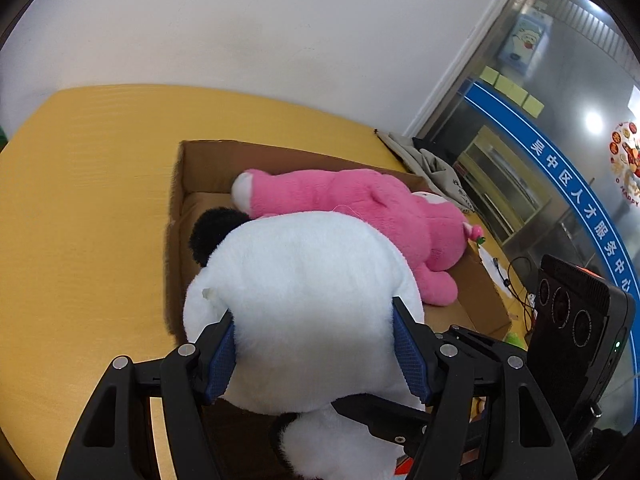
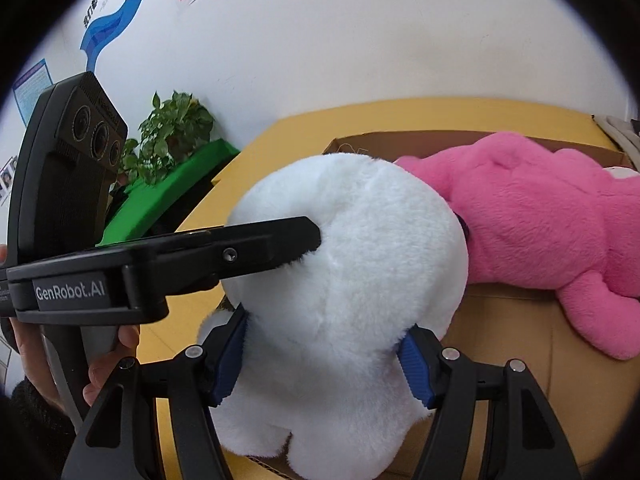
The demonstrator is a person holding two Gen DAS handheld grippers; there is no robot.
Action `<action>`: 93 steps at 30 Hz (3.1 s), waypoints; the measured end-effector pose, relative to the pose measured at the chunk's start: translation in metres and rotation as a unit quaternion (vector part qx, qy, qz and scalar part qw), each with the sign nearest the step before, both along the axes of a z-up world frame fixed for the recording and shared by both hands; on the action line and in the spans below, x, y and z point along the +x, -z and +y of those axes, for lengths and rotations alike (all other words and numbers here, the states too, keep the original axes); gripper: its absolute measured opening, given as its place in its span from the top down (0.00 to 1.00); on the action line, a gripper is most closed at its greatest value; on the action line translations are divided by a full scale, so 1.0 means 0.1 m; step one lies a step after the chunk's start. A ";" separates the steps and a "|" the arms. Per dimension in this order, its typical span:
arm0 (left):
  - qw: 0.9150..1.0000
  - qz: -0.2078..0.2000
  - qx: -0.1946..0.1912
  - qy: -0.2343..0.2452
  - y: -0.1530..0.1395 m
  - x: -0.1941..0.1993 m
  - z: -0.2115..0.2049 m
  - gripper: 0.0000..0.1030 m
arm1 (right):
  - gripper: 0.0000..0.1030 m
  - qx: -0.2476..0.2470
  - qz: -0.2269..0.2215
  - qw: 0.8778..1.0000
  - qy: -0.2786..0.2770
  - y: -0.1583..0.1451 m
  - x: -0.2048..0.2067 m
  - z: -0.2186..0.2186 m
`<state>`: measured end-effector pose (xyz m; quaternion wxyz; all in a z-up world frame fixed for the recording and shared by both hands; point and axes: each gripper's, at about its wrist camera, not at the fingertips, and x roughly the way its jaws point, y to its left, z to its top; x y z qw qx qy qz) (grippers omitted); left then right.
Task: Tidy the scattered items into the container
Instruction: 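Lift the panda with both grippers, lower it into the box, open both, then withdraw both open tools and move them toward the light-blue bear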
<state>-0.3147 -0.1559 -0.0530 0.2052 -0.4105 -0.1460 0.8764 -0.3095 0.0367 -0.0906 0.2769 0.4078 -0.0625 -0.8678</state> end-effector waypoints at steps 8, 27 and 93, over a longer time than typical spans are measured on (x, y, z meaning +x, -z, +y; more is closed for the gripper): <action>0.999 -0.019 -0.047 -0.007 0.15 -0.04 0.09 0.18 | 0.26 0.018 -0.076 0.997 0.001 0.28 -0.17 -0.16; 0.981 0.093 -0.080 -0.150 -0.64 1.90 0.32 0.00 | 0.08 0.014 0.057 0.996 0.072 -0.43 1.32 0.86; 0.994 0.009 -0.058 -0.088 0.24 2.25 1.22 0.00 | 0.08 0.027 0.085 0.985 0.146 -0.07 2.03 1.95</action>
